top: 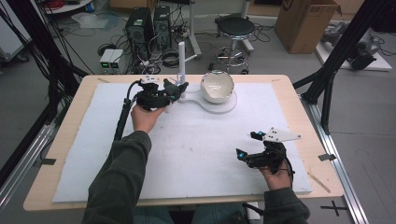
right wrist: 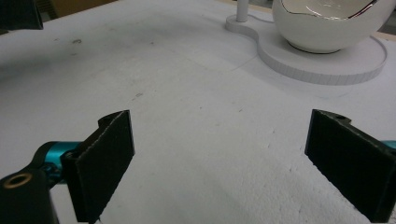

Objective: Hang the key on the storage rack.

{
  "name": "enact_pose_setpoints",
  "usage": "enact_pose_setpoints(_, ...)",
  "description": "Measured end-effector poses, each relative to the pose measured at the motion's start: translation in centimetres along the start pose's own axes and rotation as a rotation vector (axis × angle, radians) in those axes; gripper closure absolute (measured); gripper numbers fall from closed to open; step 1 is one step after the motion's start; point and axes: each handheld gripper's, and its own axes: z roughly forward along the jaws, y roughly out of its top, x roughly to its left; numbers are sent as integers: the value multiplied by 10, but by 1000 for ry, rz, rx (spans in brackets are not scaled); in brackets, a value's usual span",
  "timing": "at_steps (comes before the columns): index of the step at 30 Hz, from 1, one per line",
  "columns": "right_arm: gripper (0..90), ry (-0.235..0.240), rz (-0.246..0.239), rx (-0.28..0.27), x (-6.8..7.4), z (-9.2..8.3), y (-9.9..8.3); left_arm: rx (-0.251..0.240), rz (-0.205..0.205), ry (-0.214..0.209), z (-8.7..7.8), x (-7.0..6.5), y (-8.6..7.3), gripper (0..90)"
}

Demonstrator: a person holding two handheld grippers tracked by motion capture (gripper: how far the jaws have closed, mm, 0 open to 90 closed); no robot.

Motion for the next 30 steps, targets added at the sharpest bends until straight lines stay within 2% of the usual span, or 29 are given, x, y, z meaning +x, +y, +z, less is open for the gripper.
enact_pose_setpoints(30,76,2,-4,-2,0,0,0,6,-8,11,7,-1,-4,491)
